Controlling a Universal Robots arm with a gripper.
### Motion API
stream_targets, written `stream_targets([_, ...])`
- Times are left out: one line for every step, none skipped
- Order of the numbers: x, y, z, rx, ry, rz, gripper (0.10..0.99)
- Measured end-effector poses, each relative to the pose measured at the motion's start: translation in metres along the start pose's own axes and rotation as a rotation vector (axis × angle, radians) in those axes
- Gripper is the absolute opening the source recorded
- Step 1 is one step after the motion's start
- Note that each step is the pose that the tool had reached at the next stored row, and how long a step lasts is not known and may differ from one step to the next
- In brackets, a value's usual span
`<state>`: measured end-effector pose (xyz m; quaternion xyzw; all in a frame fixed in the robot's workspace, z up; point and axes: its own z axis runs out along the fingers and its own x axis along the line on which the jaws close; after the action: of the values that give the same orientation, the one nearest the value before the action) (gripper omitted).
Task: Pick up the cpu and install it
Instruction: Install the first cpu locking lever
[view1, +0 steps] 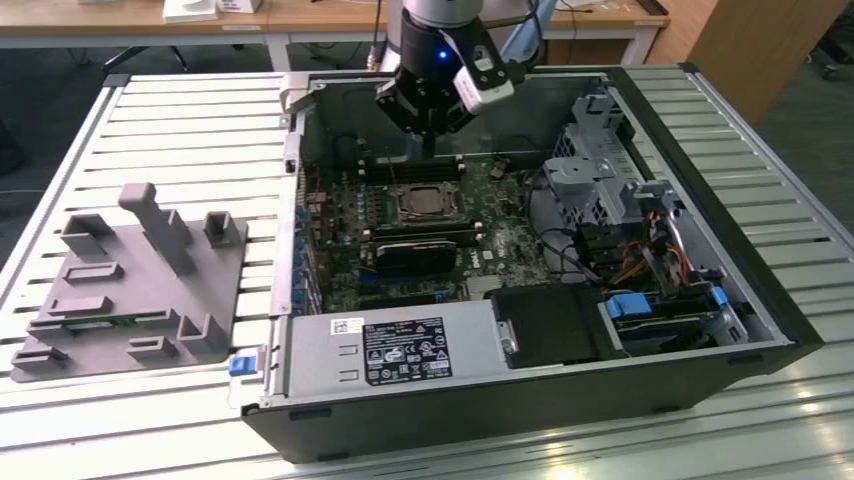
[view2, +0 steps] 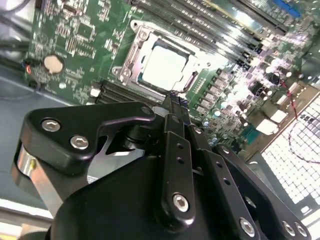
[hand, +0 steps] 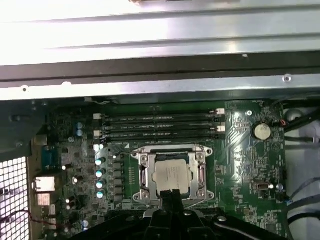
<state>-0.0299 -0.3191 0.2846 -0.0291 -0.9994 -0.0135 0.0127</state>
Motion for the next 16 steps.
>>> stream_targets([0.0, 0.0, 0.0002, -0.012, 0.0008, -0.006, 0.106])
stream_targets([0.0, 0.0, 0.0005, -0.022, 0.0015, -0.012, 0.106])
stream_targets([0.0001, 0.0, 0.001, -0.025, 0.0004, -0.018, 0.106])
stream_targets([0.0002, -0.0001, 0.0013, -0.026, -0.0031, -0.023, 0.106])
stream_targets([0.0004, -0.0001, 0.0016, -0.026, -0.0071, -0.027, 0.106])
stream_targets([0.0013, -0.0002, 0.0021, -0.026, -0.0103, -0.029, 0.106])
stream_targets([0.003, -0.0003, 0.0028, -0.027, -0.0128, -0.031, 0.106])
stream_targets([0.0057, -0.0005, 0.0033, -0.027, -0.0144, -0.031, 0.106])
stream_targets([0.0086, -0.0007, 0.0039, -0.029, -0.0152, -0.031, 0.106])
stream_targets([0.0119, -0.0009, 0.0044, -0.03, -0.0154, -0.031, 0.106])
stream_targets([0.0159, -0.0011, 0.0047, -0.03, -0.0154, -0.031, 0.106])
stream_targets([0.0195, -0.0014, 0.0051, -0.031, -0.0153, -0.031, 0.106])
stream_targets([0.023, -0.0016, 0.0055, -0.032, -0.0152, -0.032, 0.106])
stream_targets([0.0263, -0.0017, 0.006, -0.033, -0.0152, -0.032, 0.106])
stream_targets([0.0291, -0.0019, 0.0066, -0.034, -0.0153, -0.033, 0.106])
stream_targets([0.0318, -0.0021, 0.0073, -0.034, -0.0152, -0.034, 0.106])
